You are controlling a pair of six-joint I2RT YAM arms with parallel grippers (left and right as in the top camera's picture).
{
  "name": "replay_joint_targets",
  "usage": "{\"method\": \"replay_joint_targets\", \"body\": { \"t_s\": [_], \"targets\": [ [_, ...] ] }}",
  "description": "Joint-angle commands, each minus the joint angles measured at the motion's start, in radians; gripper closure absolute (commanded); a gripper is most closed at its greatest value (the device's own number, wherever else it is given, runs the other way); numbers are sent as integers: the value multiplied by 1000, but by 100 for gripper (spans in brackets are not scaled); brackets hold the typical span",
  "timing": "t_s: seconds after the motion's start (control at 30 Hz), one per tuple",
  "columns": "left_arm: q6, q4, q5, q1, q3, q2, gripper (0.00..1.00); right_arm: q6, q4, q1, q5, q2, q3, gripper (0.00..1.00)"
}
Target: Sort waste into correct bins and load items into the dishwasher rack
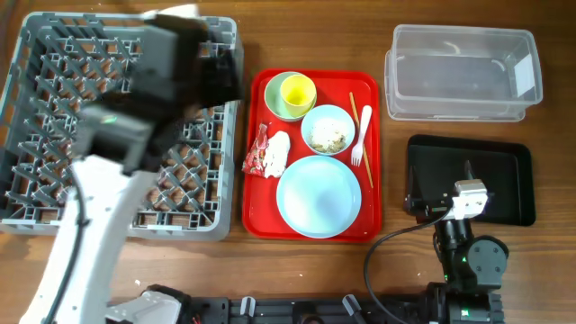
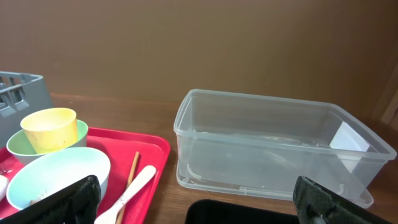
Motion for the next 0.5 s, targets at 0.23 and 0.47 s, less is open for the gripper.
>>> {"method": "replay_joint_targets", "body": {
  "t_s": [0.23, 0.47],
  "targets": [
    [-247, -237, 127, 481, 4, -50, 0, 101, 67, 4, -97, 1, -1, 0],
    [-247, -264, 127, 526, 4, -44, 0, 1076, 128, 4, -485, 1, -1, 0]
  ]
}}
